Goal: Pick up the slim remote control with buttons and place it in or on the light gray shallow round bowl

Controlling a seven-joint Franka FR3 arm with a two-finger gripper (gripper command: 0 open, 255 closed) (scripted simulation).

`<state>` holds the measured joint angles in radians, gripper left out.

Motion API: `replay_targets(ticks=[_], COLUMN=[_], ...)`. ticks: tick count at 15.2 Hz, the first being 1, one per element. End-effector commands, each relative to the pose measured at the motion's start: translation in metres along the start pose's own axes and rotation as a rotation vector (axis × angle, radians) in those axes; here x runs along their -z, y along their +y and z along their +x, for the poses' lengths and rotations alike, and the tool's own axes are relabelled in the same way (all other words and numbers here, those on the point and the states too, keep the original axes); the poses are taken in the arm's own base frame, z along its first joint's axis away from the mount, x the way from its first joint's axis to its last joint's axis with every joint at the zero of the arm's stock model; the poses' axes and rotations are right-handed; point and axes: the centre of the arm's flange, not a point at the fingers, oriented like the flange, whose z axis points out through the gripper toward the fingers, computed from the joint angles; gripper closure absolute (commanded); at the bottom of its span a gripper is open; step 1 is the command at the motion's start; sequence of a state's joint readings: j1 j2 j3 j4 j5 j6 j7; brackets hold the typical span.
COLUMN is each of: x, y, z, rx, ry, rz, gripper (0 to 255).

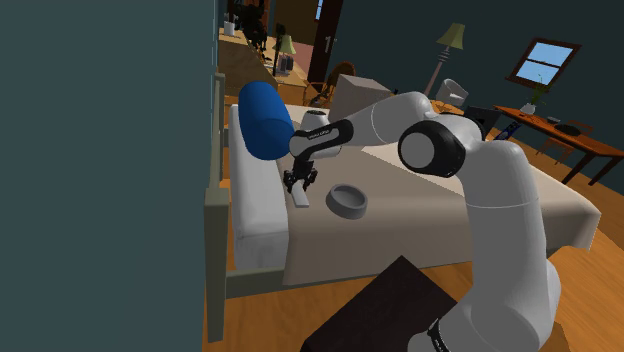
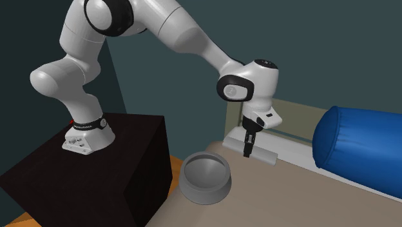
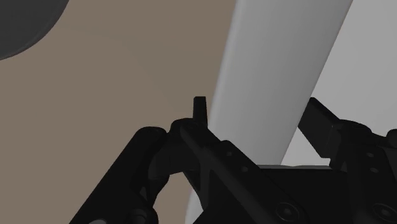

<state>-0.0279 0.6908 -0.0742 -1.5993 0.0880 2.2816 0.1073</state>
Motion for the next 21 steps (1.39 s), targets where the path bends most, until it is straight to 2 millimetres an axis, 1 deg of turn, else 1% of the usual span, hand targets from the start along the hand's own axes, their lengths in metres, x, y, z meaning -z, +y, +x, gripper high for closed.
replay_targets(ticks=[1,9,21], x=[0.0,0.0,0.063], y=[0.0,0.0,-0.001], z=[0.0,0.0,-0.001], rx=[0.0,0.0,0.0], ry=[-0.001,-0.001,-0.001], rz=[0.0,0.0,0.0], gripper=[255,255,255])
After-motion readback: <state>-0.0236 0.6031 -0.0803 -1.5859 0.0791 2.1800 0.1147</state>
